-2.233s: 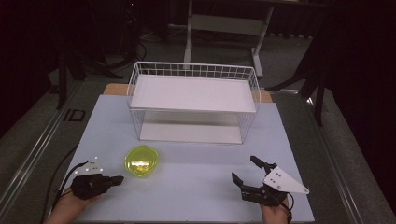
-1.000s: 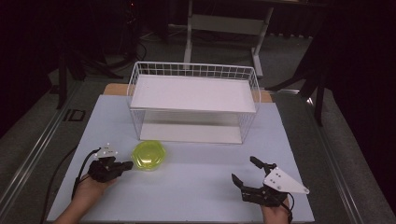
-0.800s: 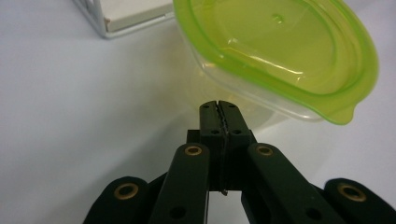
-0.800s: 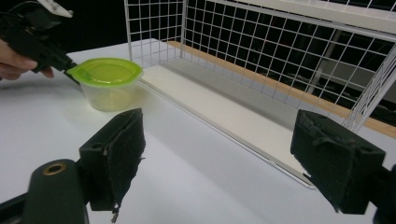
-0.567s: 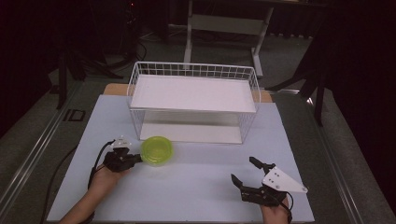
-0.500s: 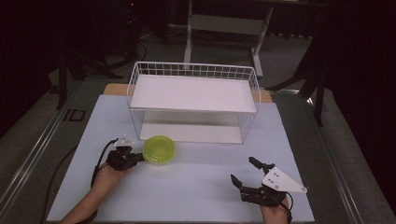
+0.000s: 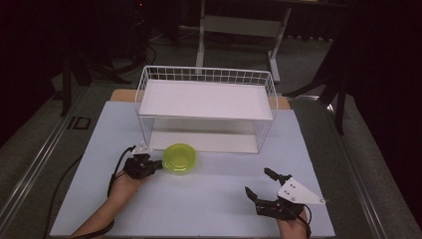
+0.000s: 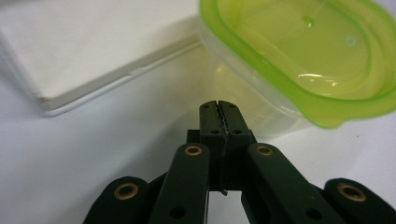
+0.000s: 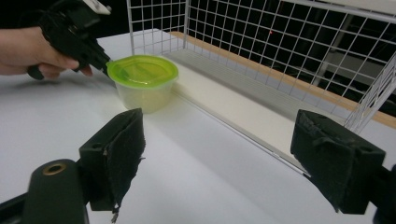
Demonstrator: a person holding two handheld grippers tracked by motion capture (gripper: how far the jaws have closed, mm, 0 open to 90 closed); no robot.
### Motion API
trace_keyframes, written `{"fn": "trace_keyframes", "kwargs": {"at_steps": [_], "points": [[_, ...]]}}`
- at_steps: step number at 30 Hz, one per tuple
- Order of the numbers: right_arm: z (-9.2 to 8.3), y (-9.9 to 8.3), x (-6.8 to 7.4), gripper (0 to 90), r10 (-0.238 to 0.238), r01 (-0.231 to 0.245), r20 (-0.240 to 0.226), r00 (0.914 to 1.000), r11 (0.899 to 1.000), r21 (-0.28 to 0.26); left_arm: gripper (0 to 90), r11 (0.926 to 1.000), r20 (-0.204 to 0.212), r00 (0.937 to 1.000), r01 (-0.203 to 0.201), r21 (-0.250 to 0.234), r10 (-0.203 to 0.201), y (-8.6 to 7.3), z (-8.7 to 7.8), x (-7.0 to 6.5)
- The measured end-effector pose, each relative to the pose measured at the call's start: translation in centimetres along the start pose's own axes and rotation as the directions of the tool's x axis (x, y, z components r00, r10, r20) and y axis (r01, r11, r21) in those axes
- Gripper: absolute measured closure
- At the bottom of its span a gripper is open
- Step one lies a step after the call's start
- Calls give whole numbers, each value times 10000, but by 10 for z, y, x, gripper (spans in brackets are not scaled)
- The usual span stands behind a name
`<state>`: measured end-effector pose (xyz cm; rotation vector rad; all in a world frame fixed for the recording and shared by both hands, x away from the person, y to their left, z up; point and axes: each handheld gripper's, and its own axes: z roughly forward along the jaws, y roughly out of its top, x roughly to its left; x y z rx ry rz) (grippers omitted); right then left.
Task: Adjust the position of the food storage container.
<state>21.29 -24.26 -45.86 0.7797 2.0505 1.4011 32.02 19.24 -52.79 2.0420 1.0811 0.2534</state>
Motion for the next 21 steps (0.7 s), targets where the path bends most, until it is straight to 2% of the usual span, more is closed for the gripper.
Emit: {"fn": "trace_keyframes", "kwargs": {"at_steps": [3, 6, 14, 21], "points": [[0, 0, 1, 173, -23, 23, 4, 10000, 10000, -32, 900, 9998, 24, 9998, 180, -87, -180, -1, -6, 3], [0, 1, 2, 174, -80, 80, -24, 10000, 10000, -34, 900, 9987, 228, 9985, 502, -35, -501, 0, 1, 5], [-1, -1, -2, 174, 146, -146, 7, 9999, 9999, -24, 900, 9995, 427, 9987, 287, 163, -294, 10, 18, -3], [-2, -1, -1, 174, 66, -66, 18, 10000, 10000, -43, 900, 9995, 662, 9978, 40, 304, -60, 18, 33, -15]]}}
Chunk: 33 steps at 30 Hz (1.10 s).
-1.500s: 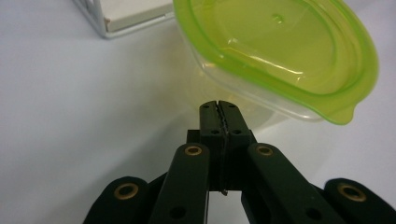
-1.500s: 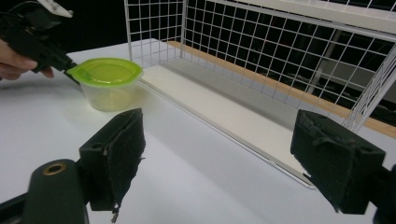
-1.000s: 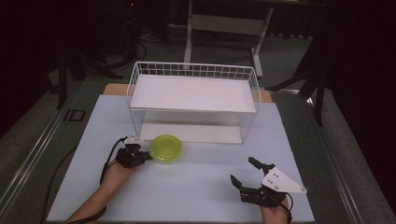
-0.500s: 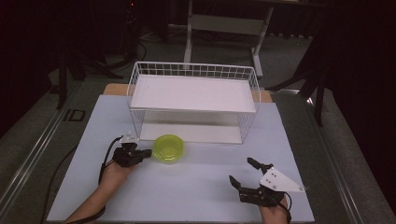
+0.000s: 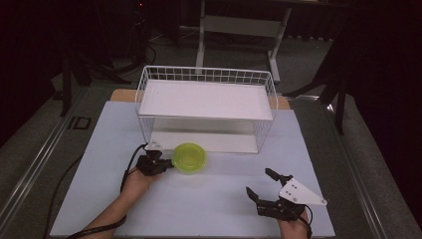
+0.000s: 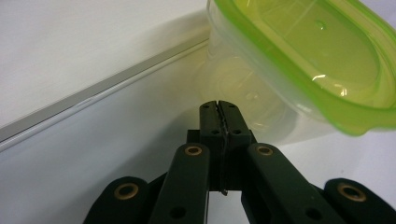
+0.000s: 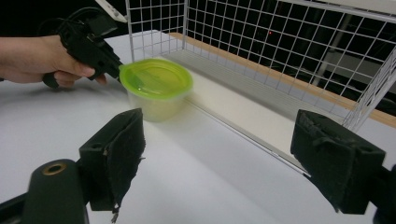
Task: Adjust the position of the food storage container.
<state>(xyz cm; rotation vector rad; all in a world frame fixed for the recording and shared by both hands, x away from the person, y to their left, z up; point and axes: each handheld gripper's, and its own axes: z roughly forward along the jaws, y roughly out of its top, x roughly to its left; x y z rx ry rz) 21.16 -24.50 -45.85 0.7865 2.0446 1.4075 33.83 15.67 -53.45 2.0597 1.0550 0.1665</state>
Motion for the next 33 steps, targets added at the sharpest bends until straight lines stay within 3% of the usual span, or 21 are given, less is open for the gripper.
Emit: {"fn": "trace_keyframes", "kwargs": {"at_steps": [12, 19, 28, 29, 33], "points": [[0, -1, 0, 174, 23, -23, -71, 10000, 10000, 30, 900, 9991, 490, 9980, -398, 106, 393, 23, 27, -28], [2, -2, 1, 173, 12, -10, -146, 9999, 9999, 121, 900, 9968, 900, 9932, -760, 266, 733, 30, 43, -46], [0, -2, 1, 173, -7, 8, -116, 9999, 10000, 72, 900, 9978, 1033, 9930, -605, 278, 573, 35, 45, -48], [0, -2, 1, 174, -4, 5, -105, 9999, 9999, 100, 900, 9972, 975, 9927, -731, 148, 713, 32, 41, -46], [0, -3, -1, 174, 208, -207, -101, 9997, 9998, 80, 841, 9984, 996, 9934, -552, -112, 561, 24, 28, -40]]}}
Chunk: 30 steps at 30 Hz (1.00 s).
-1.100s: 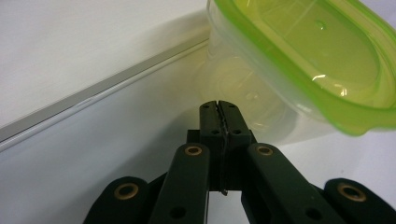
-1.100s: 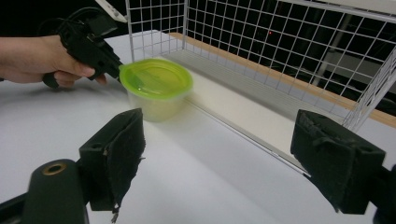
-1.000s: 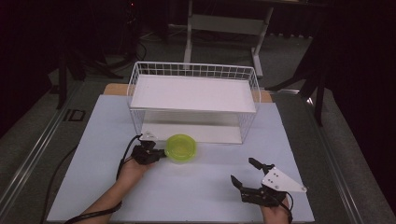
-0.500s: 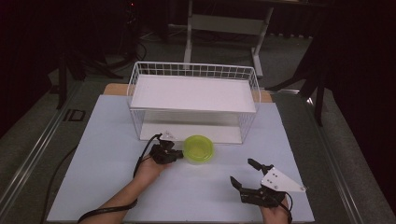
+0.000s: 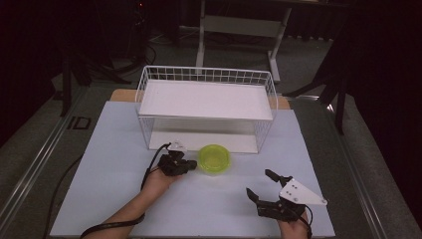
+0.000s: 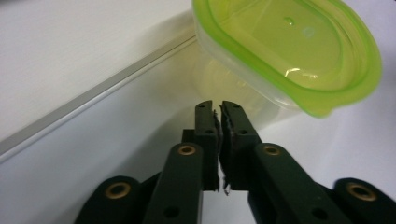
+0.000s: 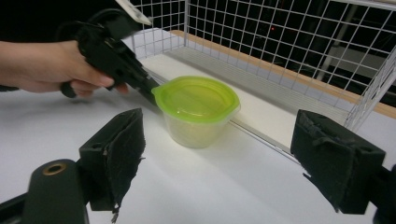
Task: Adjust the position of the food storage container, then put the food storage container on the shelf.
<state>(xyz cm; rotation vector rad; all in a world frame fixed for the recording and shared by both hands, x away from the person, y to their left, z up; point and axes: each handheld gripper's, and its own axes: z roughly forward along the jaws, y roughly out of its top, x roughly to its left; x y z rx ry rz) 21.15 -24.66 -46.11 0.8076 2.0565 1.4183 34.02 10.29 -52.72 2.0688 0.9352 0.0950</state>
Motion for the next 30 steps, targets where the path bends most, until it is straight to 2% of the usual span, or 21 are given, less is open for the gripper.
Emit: {"fn": "trace_keyframes", "kwargs": {"at_steps": [2, 4, 6, 7, 8, 10, 12, 13, 14, 17, 24, 25, 27, 28, 30], "points": [[0, 0, 0, 174, -10, 10, 11, 10000, 10000, 11, 817, 10000, 51, 10000, 35, -89, -35, -2, -5, 1], [1, 0, 1, 174, -51, 51, 14, 10000, 10000, 51, 787, 9994, 126, 9997, 217, -265, -214, -8, -17, 4], [1, 0, 1, 174, -92, 92, 3, 10000, 9999, 60, 779, 9992, 263, 9994, 212, -351, -203, -13, -29, 4], [1, 0, 1, 174, -92, 92, 3, 10000, 9999, 60, 715, 9992, 263, 9994, 212, -351, -203, -13, -29, 4], [3, 0, 2, 173, -25, 26, -143, 9999, 10000, 44, 621, 9981, 353, 9993, 110, -598, -89, -21, -45, 2], [3, -1, 2, 173, 10, -10, -175, 9998, 10000, 7, 571, 9974, 271, 9995, 176, -700, -158, -24, -50, 0], [3, 0, 2, 173, -29, 29, -159, 9999, 10000, -22, 533, 9960, 406, 9990, 233, -867, -198, -27, -59, -2], [3, 0, 2, 173, -29, 29, -159, 9999, 10000, -22, 533, 9950, 495, 9987, 187, -979, -139, -28, -63, -4], [4, 0, 3, 173, -60, 61, -190, 9998, 10000, 10, 470, 9941, 619, 9981, 126, -1080, -59, -29, -67, -6], [4, 1, 4, 173, -9, 7, -310, 9995, 10000, -38, 410, 9881, 929, 9956, 17, -1541, 128, -30, -80, -14], [8, 2, 7, 168, -74, 79, -441, 9990, 9999, 98, 386, 9779, 1102, 9923, -334, -2063, 571, -30, -91, -28], [10, 2, 7, 174, 28, -21, -425, 9991, 9998, 174, 354, 9759, 1301, 9901, -231, -2171, 524, -29, -91, -29], [11, 4, 6, 172, -44, 51, -276, 9996, 9997, 247, 264, 9782, 1326, 9894, -314, -2051, 596, -27, -91, -32], [12, 5, 7, 172, -110, 107, 80, 9999, 9994, 337, 238, 9779, 1313, 9895, -330, -2063, 611, -25, -92, -33], [14, 9, 5, 156, -224, 216, 119, 9997, 9980, 596, 143, 9776, 1388, 9877, -424, -2063, 721, -21, -93, -36]]}}
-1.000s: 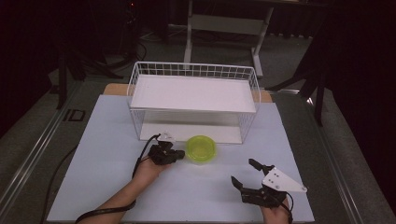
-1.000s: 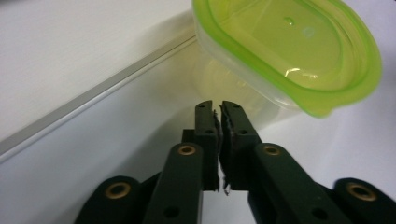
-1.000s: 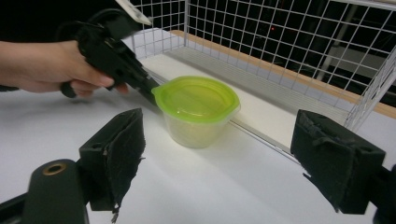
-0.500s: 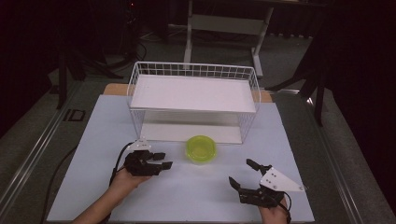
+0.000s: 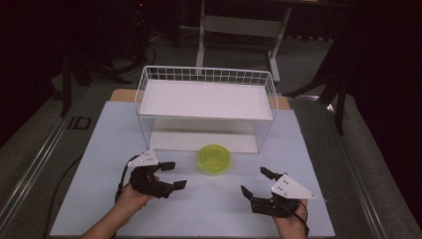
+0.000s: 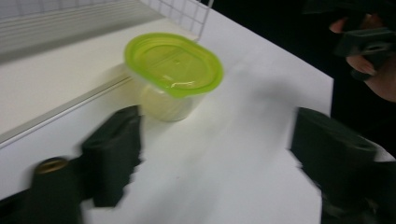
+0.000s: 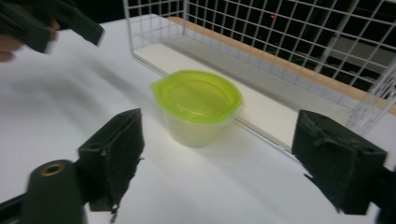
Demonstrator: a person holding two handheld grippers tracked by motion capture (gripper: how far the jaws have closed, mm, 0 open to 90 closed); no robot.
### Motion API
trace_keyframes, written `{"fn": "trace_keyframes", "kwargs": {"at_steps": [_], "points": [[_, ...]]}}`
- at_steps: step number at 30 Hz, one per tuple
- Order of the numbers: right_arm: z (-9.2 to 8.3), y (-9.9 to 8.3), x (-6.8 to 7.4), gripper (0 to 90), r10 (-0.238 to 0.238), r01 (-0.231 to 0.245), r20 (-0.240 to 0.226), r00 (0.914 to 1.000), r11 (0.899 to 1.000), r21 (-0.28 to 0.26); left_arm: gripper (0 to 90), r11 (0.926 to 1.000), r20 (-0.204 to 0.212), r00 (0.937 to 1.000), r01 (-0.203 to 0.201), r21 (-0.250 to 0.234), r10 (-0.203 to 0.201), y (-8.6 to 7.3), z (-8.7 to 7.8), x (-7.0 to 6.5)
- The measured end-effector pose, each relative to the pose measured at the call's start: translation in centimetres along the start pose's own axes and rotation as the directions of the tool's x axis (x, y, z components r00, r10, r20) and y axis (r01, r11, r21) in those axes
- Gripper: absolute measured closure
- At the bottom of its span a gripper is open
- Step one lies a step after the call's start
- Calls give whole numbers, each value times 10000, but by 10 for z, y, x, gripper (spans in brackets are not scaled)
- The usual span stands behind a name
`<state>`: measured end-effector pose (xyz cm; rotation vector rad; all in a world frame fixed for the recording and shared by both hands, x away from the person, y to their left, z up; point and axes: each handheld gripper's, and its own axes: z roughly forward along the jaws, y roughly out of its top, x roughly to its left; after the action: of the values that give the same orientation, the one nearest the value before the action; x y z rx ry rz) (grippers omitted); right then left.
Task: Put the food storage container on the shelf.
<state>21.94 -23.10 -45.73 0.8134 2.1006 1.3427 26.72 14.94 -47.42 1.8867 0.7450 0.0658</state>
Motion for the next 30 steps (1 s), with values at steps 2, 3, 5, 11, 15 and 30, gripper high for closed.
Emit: {"fn": "trace_keyframes", "kwargs": {"at_steps": [2, 3, 5, 11, 15, 30], "points": [[2, 4, -1, 144, -34, 35, 245, 9997, 10000, -24, 132, 9999, -53, 10000, -20, -151, 19, 5, -1, -1], [3, 5, -2, 147, 67, -67, 193, 9998, 10000, -10, 101, 9998, -45, 10000, -33, -219, 32, 8, -1, -2], [8, 8, -3, 156, -172, 170, 317, 9993, 9998, 65, 61, 9996, -60, 10000, -17, -291, 16, 14, -1, -2], [21, 19, -11, 184, 24, -28, -406, 9992, 9999, -103, 39, 9989, -190, 9998, -84, -466, 75, 27, 2, -2], [29, 24, -13, 156, 138, -138, -128, 9998, 9999, 52, 39, 9992, -275, 9996, 91, -395, -102, 32, 7, 2], [81, 33, -22, 106, 1395, -1325, -849, 9866, 9877, 828, 67, 9991, -422, 9982, 414, -81, -417, 42, 42, 18]]}}
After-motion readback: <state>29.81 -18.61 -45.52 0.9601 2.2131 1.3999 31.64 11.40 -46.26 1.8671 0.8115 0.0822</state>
